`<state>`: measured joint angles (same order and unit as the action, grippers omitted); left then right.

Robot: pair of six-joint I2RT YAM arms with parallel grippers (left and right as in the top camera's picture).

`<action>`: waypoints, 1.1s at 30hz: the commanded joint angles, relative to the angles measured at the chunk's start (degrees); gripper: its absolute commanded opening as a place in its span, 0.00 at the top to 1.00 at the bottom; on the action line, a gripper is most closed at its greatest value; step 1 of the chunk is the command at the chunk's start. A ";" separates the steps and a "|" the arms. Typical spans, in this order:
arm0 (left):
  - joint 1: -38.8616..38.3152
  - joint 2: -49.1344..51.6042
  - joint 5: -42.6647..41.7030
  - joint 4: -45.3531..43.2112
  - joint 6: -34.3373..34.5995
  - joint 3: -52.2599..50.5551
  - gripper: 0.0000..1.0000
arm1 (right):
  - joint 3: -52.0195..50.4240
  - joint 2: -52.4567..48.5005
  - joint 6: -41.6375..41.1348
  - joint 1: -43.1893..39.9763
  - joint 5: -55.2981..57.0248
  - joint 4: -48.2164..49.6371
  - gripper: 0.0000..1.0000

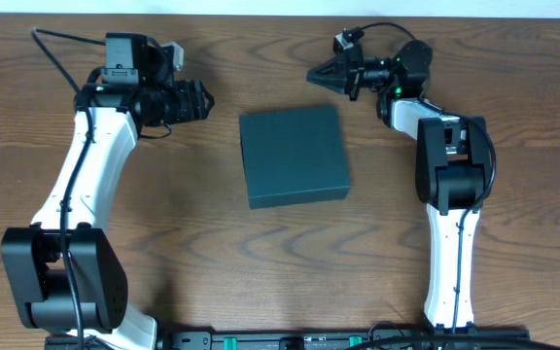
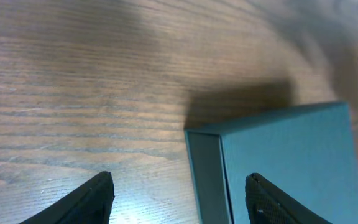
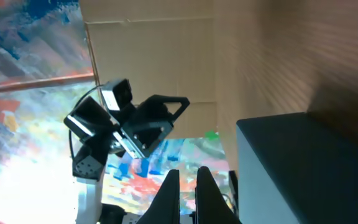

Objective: Pack container
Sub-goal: 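Release the lid and move the right gripper above the closed lid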

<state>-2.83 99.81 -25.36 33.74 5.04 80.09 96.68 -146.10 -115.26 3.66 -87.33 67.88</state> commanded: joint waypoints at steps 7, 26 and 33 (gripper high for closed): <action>-3.52 0.28 3.80 0.26 -4.39 -0.07 0.33 | 0.22 2.51 23.67 -5.07 -0.33 -7.91 0.98; -3.45 -0.33 4.02 0.48 -5.29 -0.07 0.33 | 0.33 2.78 69.22 -7.74 28.00 -55.36 0.97; -3.45 -0.33 4.04 0.46 -5.46 -0.07 0.33 | 0.39 10.36 97.72 -7.65 47.78 -91.69 0.94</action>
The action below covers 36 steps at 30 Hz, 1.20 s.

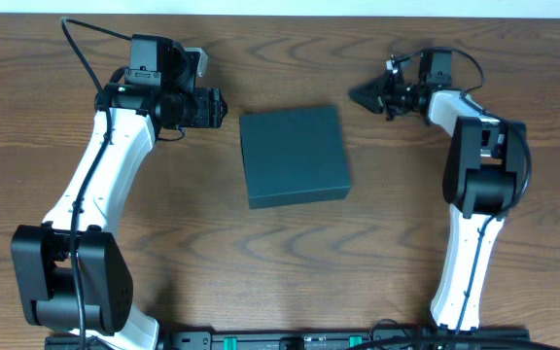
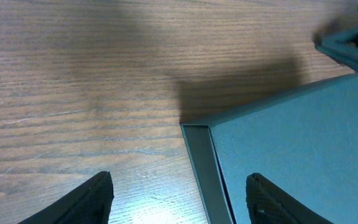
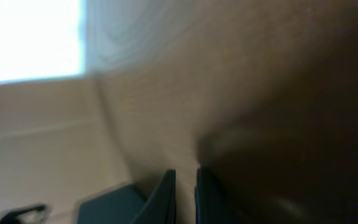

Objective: Pack container

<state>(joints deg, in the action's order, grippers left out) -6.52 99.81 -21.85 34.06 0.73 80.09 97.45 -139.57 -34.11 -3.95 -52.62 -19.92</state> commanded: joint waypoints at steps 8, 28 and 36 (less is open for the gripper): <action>0.24 -0.33 0.52 0.17 -1.16 -0.07 0.33 | -0.37 18.75 24.33 -0.15 24.74 -16.35 0.96; -3.08 -7.72 10.62 8.57 -5.22 -0.07 0.33 | -0.39 38.82 39.04 17.92 38.80 -45.72 0.99; -3.82 -11.15 10.88 10.03 -5.18 -0.07 0.33 | -0.52 38.73 38.71 26.43 45.18 -47.50 0.99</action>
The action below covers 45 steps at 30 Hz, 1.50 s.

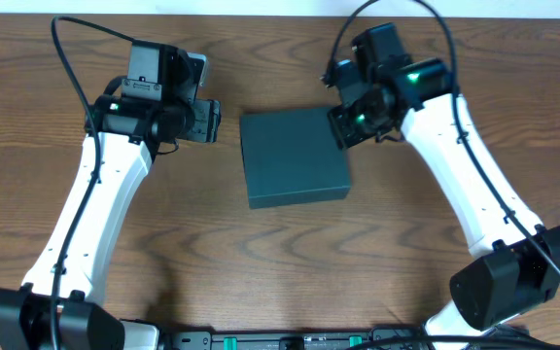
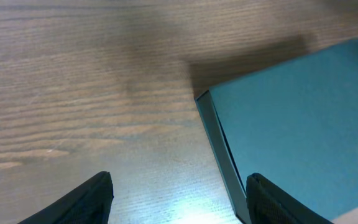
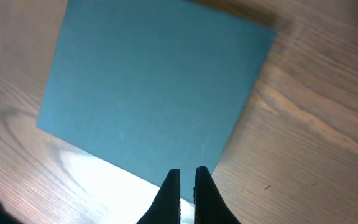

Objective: Pack container

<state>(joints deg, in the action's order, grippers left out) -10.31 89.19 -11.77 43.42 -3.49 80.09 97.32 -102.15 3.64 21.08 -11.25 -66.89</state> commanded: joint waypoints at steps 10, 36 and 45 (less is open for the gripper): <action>-0.07 -0.52 0.79 1.53 -0.96 -0.07 0.33 | -8.92 1.27 0.24 2.27 5.38 1.88 0.99; -0.07 -0.52 0.79 1.55 -0.98 -0.07 0.33 | -30.29 0.59 -0.81 2.99 4.85 21.00 0.99; 0.00 -0.52 0.94 1.55 -1.01 -0.07 0.12 | -12.20 0.59 -1.25 1.03 6.75 21.16 0.28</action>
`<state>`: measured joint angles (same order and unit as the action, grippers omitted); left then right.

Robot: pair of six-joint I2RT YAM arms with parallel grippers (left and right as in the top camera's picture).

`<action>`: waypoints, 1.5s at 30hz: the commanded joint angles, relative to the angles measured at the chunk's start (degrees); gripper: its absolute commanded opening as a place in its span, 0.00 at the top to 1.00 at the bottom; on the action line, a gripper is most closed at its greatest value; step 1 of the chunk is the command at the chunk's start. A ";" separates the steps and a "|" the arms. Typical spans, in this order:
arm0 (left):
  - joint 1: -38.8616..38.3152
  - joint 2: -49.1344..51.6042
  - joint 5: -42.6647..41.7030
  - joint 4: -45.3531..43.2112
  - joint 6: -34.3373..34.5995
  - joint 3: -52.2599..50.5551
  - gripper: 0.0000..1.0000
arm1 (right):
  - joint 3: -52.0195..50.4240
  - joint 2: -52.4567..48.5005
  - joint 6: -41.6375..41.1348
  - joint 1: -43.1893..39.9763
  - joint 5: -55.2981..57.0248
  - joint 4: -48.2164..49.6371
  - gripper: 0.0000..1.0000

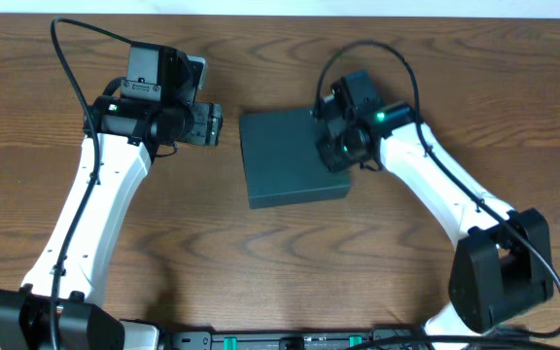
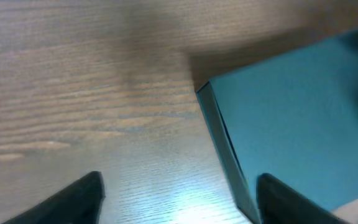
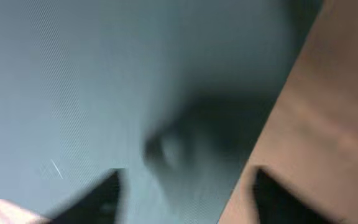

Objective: Pack container

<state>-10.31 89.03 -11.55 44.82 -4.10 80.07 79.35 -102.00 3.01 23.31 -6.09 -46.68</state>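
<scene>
A closed dark teal box (image 1: 293, 156) lies flat at the table's middle; its lid fills the right wrist view (image 3: 92, 74). My right gripper (image 1: 335, 146) hangs low over the lid's right edge, open, one finger (image 3: 98, 193) over the lid and the other over the wood, with nothing between them (image 3: 185, 193). My left gripper (image 1: 214, 126) is open just left of the box's back left corner (image 2: 207, 93), its fingers wide apart (image 2: 179, 196) and empty. The box's contents are hidden.
Brown wooden table (image 1: 163, 253) all round the box. A black rail (image 1: 290, 340) runs along the front edge between the two arm bases. Cables loop over both arms at the back.
My right gripper was shut and higher above the box; now it is open and close down on the lid's right edge. The left gripper has barely shifted. The box has not moved.
At first my right gripper was shut behind the box's back right, then further right at the back, then shut over the box's right side, and now open low on the lid. The left gripper stayed open and came nearer the box's left back corner.
</scene>
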 commanded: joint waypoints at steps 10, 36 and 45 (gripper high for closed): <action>4.11 -0.37 0.70 0.09 -0.33 -0.04 0.01 | 16.83 0.44 -7.13 -16.02 4.28 3.34 0.01; 7.61 -36.96 0.72 -6.03 -2.62 -22.56 0.01 | -24.41 45.75 -11.65 -25.94 4.13 6.32 0.01; 6.99 -53.16 2.19 -7.30 -2.75 -30.58 0.02 | -36.39 61.42 -6.62 -21.33 3.89 6.56 0.01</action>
<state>-3.18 37.52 -10.50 37.36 -6.09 50.15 44.56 -42.19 -5.17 1.02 -1.87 -39.99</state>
